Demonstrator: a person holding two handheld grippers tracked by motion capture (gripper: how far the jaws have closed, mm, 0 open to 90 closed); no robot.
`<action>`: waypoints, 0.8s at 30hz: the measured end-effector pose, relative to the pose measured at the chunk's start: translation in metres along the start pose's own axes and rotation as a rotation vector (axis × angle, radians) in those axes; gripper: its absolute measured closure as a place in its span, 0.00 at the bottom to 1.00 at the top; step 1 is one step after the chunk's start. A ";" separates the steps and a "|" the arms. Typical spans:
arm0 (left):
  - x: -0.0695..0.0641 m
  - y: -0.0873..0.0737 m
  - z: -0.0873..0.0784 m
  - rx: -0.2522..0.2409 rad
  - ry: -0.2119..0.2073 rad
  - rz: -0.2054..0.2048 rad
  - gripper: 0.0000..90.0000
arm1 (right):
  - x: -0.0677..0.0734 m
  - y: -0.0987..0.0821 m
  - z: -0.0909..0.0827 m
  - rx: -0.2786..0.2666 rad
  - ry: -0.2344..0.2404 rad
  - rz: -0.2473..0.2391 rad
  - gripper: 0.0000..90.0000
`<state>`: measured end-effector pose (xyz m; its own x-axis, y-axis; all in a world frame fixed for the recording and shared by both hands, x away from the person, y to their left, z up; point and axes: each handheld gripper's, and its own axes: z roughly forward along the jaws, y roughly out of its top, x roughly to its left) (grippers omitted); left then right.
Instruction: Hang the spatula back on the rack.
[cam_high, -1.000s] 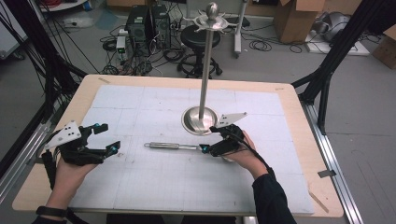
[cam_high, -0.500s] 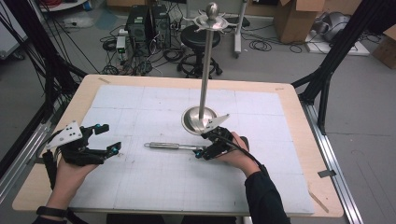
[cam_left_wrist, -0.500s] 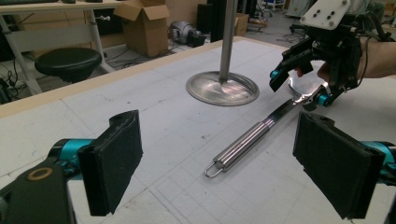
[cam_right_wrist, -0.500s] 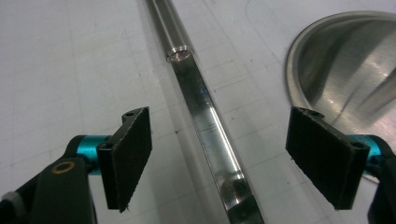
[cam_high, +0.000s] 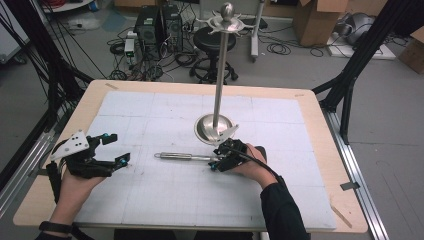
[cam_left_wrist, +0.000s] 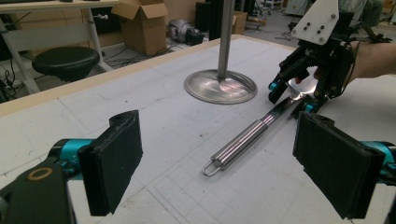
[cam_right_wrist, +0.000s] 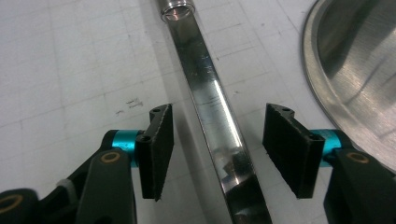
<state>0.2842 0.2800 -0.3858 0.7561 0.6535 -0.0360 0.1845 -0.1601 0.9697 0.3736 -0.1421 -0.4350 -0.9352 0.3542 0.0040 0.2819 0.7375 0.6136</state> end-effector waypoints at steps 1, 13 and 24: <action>0.000 0.000 0.000 0.000 0.000 0.000 0.18 | 0.000 0.000 0.000 0.003 -0.001 0.003 0.50; 0.000 0.000 0.001 0.005 -0.001 0.000 0.18 | 0.004 0.005 -0.002 0.034 -0.022 -0.009 0.71; -0.001 -0.001 0.004 0.015 -0.014 0.001 0.18 | 0.003 0.008 0.000 0.057 -0.011 -0.040 0.68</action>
<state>0.2852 0.2766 -0.3876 0.7648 0.6431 -0.0381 0.1929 -0.1722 0.9660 0.3728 -0.1349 -0.4295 -0.9438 0.3294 -0.0286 0.2561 0.7831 0.5668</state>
